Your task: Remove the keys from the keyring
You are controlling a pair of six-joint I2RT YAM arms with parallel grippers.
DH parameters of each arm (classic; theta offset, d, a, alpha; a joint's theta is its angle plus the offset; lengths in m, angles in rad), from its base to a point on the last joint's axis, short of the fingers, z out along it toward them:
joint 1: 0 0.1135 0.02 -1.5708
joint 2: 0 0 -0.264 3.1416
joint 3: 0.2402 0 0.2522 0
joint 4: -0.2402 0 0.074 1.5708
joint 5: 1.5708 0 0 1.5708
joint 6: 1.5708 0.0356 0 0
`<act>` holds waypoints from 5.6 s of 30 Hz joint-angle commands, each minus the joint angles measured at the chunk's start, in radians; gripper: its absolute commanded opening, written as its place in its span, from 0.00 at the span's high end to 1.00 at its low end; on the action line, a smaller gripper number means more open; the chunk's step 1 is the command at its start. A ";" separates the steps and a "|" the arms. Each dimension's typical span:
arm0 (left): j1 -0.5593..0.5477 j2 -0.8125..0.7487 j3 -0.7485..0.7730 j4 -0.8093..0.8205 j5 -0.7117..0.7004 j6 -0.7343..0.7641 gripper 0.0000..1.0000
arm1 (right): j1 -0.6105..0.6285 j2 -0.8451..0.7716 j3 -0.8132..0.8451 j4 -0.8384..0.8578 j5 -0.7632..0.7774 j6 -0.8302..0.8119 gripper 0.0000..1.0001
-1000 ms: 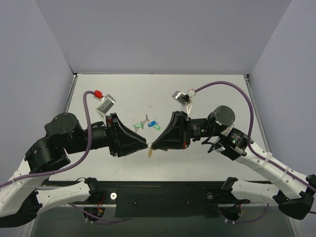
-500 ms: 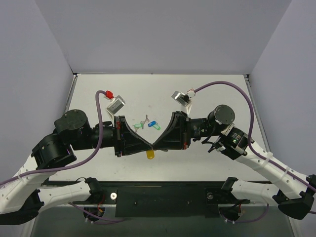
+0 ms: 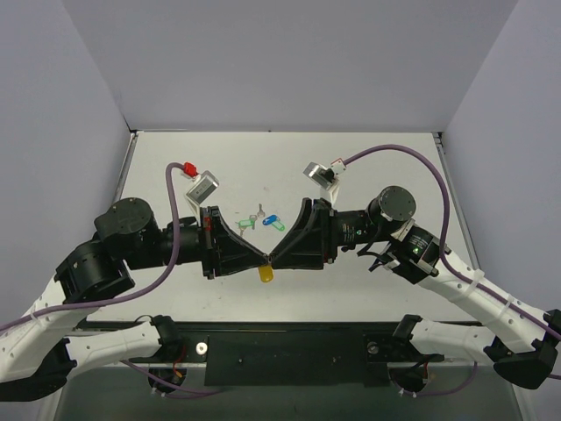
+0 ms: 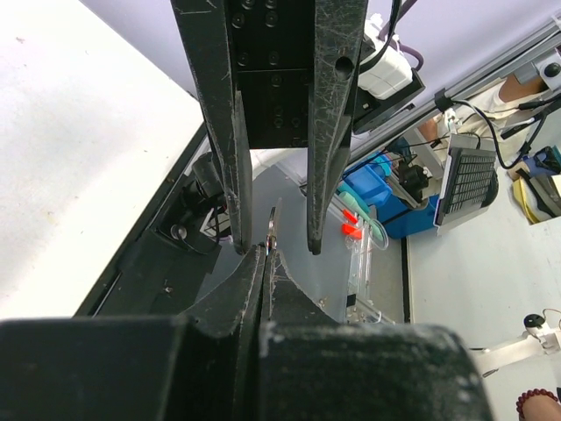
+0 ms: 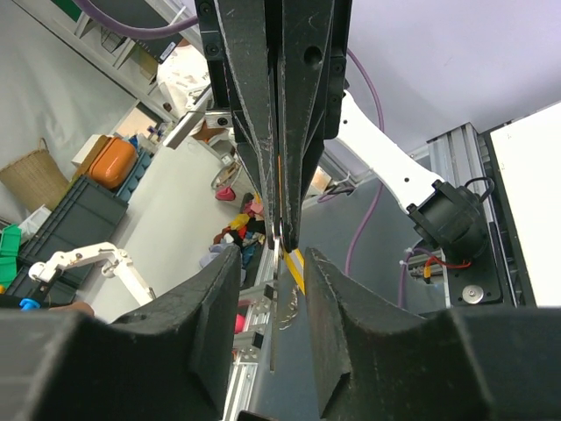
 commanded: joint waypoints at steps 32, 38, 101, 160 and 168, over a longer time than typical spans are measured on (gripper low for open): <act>0.000 -0.031 -0.015 0.090 -0.031 -0.022 1.00 | 0.008 0.016 0.045 0.071 0.022 0.009 1.00; 0.000 -0.028 -0.005 0.085 -0.037 -0.020 1.00 | 0.007 0.008 0.037 0.065 0.021 0.006 0.78; 0.000 -0.131 -0.173 0.283 -0.318 -0.134 1.00 | 0.009 0.016 -0.013 0.181 0.171 0.064 1.00; -0.001 -0.094 0.060 -0.099 -0.271 0.064 0.46 | 0.028 0.054 0.033 0.078 0.111 0.034 1.00; 0.000 -0.037 0.096 -0.104 -0.168 0.098 0.56 | 0.031 0.046 0.054 0.057 0.051 0.031 1.00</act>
